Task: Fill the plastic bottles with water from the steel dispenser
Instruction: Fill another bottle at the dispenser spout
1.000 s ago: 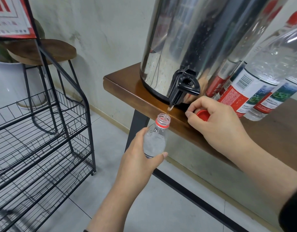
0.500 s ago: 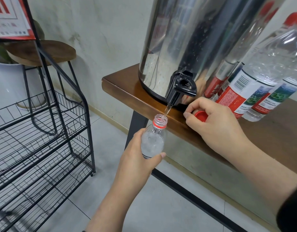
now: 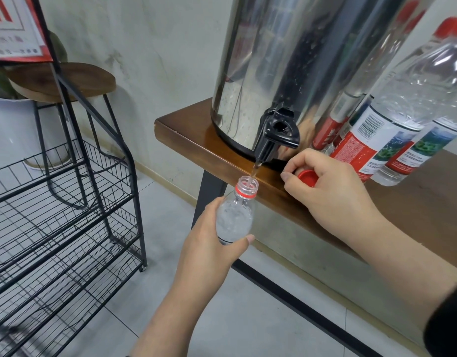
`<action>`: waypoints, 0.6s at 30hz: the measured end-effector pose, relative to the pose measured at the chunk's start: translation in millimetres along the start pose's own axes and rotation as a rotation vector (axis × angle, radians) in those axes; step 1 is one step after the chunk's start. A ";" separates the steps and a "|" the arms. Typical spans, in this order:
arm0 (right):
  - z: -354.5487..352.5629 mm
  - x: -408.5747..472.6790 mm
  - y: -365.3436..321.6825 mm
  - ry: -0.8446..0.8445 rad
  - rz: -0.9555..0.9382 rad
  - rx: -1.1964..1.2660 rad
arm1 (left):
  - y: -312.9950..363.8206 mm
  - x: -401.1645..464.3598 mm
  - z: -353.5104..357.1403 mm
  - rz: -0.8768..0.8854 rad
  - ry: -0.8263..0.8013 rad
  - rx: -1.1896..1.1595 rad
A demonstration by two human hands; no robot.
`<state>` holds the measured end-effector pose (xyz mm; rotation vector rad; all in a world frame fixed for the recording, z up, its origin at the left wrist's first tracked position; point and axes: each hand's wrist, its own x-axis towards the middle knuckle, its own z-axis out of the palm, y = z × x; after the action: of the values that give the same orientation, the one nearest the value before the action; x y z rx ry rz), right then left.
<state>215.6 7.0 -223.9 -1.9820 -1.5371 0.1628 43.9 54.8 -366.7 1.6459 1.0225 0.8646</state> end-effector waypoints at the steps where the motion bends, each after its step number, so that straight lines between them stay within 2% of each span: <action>1: 0.0 0.1 -0.1 -0.002 0.001 0.002 | 0.0 0.0 0.2 -0.001 -0.001 -0.003; 18: 1.2 -4.1 0.0 0.040 -0.064 -0.026 | 0.0 -0.8 -2.8 0.018 -0.007 -0.021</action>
<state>213.8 3.8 -225.9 -1.9417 -1.5820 0.0770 41.1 55.1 -366.0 1.6416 0.9920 0.8778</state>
